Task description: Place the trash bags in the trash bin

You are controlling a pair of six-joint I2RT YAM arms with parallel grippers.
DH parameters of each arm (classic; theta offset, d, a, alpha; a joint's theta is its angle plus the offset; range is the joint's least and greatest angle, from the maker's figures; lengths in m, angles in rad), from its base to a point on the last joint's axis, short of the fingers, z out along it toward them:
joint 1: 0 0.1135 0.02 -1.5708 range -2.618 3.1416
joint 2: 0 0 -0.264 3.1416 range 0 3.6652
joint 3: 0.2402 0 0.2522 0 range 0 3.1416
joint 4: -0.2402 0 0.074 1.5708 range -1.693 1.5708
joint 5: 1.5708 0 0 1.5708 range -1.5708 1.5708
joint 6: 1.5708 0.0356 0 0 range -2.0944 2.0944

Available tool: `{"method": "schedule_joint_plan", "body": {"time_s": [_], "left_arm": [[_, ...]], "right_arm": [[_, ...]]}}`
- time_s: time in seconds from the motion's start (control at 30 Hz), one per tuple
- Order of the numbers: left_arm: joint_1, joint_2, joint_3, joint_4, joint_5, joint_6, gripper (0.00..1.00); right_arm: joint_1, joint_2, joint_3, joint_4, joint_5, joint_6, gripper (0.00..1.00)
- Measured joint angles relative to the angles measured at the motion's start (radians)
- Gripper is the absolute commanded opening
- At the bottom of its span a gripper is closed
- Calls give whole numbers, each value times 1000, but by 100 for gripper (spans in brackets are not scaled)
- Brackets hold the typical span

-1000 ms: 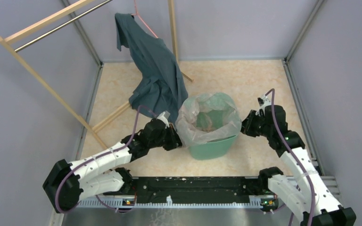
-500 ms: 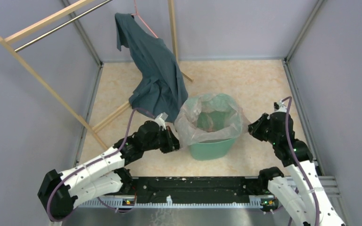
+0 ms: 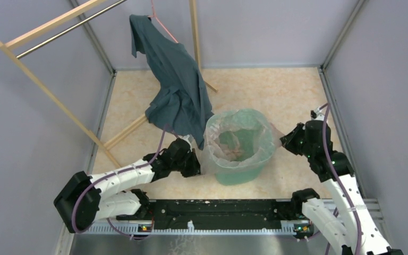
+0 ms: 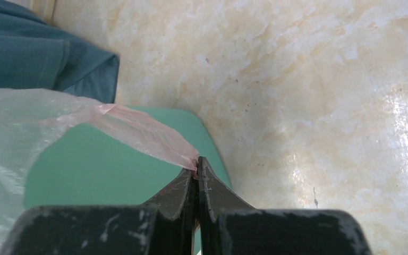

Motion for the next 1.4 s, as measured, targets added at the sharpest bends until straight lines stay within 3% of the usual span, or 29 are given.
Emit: {"method": "schedule_joint_plan", "body": {"time_s": [0.33,0.53,0.9,1.13,1.4], "left_arm": [[0,19,37,5,-3,2,0],[0,69,27,68,4,-6,0],[-3,175,-6,126,15,-25,0],[-8,57,-6,75,-24,-27,0],[-8,41,-23,64,-42,-28,3]], "right_arm": [[0,129,-221,152,-2,24,0],[0,143,-221,154,-45,-4,0],[0,113,-228,195,-73,-10,10],[0,133,-229,153,-83,-4,48],[0,-13,17,-46,83,6,72]]}}
